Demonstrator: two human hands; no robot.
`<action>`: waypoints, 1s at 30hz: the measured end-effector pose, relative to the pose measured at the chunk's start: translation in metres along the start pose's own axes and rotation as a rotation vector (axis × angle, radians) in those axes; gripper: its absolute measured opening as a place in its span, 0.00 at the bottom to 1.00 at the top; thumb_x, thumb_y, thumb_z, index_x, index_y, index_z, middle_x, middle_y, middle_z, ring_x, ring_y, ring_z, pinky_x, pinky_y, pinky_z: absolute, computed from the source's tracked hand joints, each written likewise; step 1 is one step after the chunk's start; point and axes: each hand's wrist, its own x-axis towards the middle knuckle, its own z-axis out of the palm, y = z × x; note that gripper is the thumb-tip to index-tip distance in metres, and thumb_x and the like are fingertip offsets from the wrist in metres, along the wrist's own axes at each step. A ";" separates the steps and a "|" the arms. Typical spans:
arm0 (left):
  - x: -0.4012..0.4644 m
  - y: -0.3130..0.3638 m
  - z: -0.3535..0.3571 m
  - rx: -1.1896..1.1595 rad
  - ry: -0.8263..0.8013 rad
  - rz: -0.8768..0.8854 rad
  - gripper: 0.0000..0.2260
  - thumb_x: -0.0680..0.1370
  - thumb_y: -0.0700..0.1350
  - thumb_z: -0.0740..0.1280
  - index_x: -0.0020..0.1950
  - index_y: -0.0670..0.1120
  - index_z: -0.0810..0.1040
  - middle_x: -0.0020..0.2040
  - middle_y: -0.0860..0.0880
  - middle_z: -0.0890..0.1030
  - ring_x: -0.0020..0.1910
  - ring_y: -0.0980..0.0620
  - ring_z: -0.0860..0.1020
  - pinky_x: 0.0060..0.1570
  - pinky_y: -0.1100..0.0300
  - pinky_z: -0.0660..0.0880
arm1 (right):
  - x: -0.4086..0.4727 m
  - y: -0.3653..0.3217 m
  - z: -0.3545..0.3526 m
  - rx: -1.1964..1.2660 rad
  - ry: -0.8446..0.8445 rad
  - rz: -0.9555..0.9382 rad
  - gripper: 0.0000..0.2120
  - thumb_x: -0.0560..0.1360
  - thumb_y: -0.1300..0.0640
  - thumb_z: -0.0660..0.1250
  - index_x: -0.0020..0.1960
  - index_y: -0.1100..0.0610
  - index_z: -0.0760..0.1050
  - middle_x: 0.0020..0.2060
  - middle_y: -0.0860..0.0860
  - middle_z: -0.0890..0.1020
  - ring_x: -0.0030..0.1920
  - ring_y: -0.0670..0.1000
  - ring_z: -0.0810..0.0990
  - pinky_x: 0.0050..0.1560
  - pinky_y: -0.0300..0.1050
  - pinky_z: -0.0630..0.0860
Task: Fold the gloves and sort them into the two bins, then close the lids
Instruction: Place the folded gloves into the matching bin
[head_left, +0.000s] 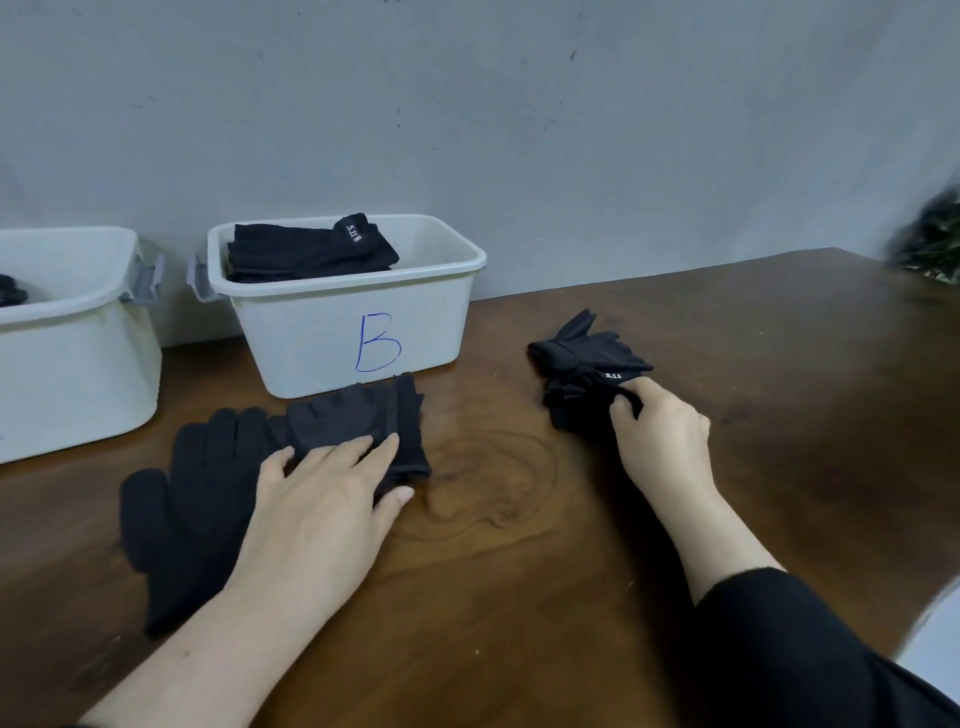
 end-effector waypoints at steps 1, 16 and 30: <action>-0.002 0.002 -0.003 -0.029 0.042 0.021 0.25 0.82 0.64 0.53 0.73 0.54 0.73 0.68 0.54 0.78 0.68 0.52 0.75 0.70 0.43 0.64 | -0.002 -0.003 -0.003 0.076 0.049 -0.019 0.13 0.83 0.54 0.60 0.65 0.51 0.77 0.47 0.47 0.80 0.50 0.53 0.78 0.66 0.54 0.72; -0.006 0.021 -0.004 -0.234 0.119 0.235 0.22 0.82 0.60 0.54 0.70 0.54 0.76 0.65 0.57 0.78 0.66 0.60 0.70 0.67 0.57 0.63 | 0.033 -0.034 -0.080 0.318 0.214 -0.227 0.04 0.79 0.53 0.68 0.52 0.49 0.81 0.45 0.44 0.84 0.51 0.49 0.80 0.54 0.47 0.78; -0.013 0.020 -0.010 -0.374 0.178 0.231 0.23 0.82 0.61 0.52 0.70 0.56 0.76 0.65 0.63 0.75 0.67 0.65 0.67 0.69 0.64 0.58 | 0.044 -0.075 -0.128 0.245 0.145 -0.353 0.03 0.79 0.53 0.69 0.53 0.48 0.80 0.43 0.40 0.81 0.47 0.44 0.78 0.43 0.36 0.71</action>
